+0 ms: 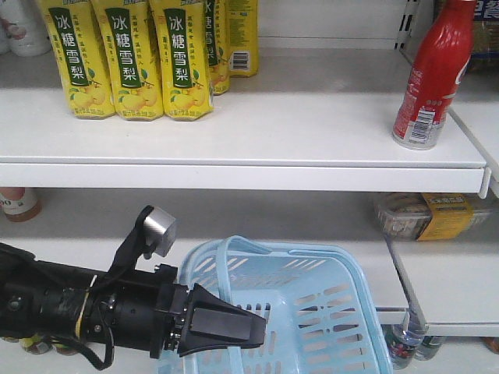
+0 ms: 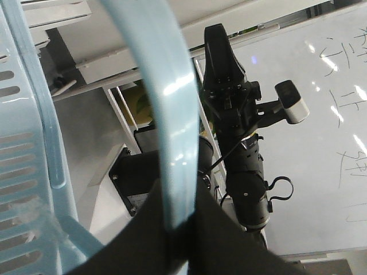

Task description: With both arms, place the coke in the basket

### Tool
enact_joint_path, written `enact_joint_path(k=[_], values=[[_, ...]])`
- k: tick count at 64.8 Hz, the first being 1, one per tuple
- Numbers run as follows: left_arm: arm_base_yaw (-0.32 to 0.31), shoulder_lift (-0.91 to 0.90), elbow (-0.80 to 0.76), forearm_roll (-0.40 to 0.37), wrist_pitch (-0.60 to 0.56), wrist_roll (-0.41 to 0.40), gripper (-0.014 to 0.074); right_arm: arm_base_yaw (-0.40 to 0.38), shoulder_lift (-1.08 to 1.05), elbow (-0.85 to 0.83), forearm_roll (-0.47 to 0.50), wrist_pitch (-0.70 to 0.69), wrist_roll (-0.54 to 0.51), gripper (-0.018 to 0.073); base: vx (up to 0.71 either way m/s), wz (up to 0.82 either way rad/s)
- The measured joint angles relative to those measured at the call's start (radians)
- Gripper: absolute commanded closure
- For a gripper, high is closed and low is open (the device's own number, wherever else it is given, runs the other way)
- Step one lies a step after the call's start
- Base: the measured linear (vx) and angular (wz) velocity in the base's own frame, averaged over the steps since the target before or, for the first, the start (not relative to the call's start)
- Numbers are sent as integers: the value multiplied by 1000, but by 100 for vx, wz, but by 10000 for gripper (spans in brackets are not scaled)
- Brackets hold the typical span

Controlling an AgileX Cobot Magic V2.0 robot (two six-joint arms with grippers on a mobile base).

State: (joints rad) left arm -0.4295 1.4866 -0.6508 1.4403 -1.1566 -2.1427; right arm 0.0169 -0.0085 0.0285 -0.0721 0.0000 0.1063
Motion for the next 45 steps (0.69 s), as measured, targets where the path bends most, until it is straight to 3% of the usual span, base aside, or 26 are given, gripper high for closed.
enact_joint_path(k=[9,14,24,34,40,45], values=[[0,0,0,0,0,0,603,0,0,0,30,-20,37,564,0,0],[0,0,0,0,0,0,603,0,0,0,111,-82,127,564,0,0],[0,0,0,0,0,0,603,0,0,0,371,-314,439,564,0,0],[0,0,0,0,0,0,603,0,-3,0,545,-552,559,564,0,0],[0,0,0,0,0,0,603,0,-5,-50,487,-528,584,564,0,0],[0,0,0,0,0,0,603,0,-1,-194,235,-404,610,564,0,1]])
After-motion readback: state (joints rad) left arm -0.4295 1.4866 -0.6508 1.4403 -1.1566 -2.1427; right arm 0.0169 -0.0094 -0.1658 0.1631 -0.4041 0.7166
